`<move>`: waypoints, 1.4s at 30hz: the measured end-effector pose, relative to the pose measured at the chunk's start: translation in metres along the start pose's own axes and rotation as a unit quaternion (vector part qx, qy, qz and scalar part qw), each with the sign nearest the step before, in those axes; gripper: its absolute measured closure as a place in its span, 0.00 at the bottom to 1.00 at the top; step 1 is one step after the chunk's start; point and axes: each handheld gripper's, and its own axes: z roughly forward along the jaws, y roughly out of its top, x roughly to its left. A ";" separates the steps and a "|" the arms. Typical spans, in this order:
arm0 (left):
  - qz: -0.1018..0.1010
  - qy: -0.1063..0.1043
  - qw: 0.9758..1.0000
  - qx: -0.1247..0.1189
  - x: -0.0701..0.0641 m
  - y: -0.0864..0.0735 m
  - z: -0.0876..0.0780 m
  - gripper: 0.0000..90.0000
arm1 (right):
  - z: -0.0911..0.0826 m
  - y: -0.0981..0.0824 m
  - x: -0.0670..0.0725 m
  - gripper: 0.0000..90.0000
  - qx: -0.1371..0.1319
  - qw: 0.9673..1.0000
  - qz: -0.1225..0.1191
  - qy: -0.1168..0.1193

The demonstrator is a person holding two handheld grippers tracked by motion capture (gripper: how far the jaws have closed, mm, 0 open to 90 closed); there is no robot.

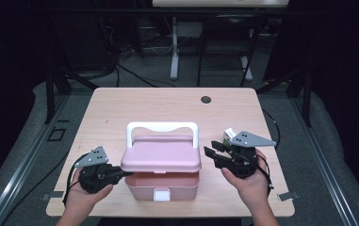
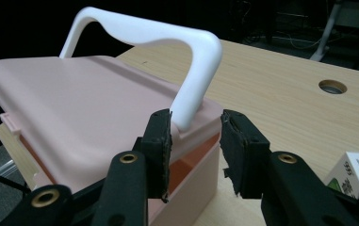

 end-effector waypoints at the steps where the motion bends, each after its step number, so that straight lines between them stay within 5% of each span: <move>1: -0.002 0.001 1.000 -0.003 0.000 0.001 0.000 1.00 | -0.002 -0.002 0.000 0.70 0.001 1.000 -0.001 -0.004; 9: 0.006 0.003 1.000 -0.013 0.002 0.014 -0.004 1.00 | -0.004 -0.016 -0.002 0.70 0.010 1.000 0.010 -0.011; 23: 0.002 0.005 1.000 -0.029 0.007 0.029 -0.006 1.00 | 0.036 -0.047 0.011 0.67 0.074 0.997 0.008 0.022; 30: 0.002 0.005 0.999 -0.033 0.009 0.034 -0.007 1.00 | 0.040 -0.051 0.017 0.68 0.079 0.996 -0.001 0.028; 33: 0.002 0.005 0.999 -0.035 0.011 0.036 -0.007 1.00 | 0.039 -0.051 0.020 0.76 0.086 0.996 -0.023 0.022; 42: 0.003 0.013 0.999 -0.035 0.013 0.046 -0.008 1.00 | 0.041 -0.055 0.017 0.76 0.094 0.995 -0.017 0.020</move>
